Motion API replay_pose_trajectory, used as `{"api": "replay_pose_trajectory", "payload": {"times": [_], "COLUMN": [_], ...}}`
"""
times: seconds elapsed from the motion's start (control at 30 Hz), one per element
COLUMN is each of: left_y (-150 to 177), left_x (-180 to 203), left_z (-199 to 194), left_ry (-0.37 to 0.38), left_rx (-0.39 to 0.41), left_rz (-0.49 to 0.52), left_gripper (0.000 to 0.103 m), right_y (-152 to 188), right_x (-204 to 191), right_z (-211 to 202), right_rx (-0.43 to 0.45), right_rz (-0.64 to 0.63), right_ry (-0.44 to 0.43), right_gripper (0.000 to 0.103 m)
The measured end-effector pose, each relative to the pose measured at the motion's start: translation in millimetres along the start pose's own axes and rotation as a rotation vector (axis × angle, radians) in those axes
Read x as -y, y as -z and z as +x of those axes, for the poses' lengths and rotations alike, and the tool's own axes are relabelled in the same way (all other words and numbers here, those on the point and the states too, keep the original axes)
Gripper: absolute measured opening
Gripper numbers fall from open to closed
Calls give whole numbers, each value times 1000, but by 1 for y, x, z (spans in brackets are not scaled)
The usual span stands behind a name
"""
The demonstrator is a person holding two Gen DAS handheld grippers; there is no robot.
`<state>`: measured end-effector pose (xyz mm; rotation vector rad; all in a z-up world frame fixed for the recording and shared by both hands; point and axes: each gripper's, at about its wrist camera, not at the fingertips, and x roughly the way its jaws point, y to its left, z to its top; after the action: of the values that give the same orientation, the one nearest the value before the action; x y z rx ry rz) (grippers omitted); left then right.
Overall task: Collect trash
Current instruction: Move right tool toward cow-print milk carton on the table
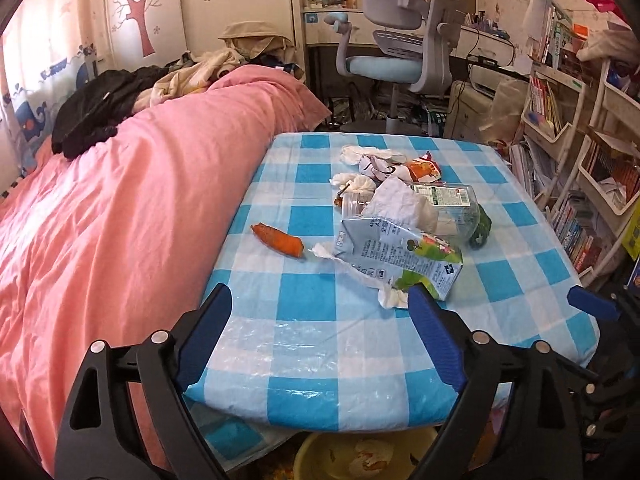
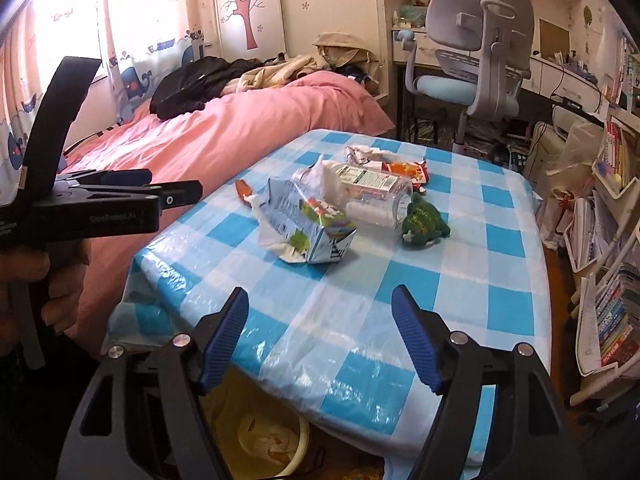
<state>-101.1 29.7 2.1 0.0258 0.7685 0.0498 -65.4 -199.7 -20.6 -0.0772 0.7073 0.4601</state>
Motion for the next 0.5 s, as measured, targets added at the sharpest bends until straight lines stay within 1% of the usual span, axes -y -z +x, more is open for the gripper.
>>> {"api": "replay_pose_trajectory", "payload": {"times": [0.3,0.5], "left_y": [-2,-5], "left_x": [2,4], "left_z": [6,12], "left_ry": [-3,-4], "left_rx": [-10,-19], "left_rz": [-2,1], "left_gripper": [89,89], "right_y": [-7,-8], "right_x": [-5,-10], "right_z": [9,15], "right_rx": [21,15], "right_rz": [-22,-53], "right_ry": [-15,-23], "right_gripper": [71,71]}}
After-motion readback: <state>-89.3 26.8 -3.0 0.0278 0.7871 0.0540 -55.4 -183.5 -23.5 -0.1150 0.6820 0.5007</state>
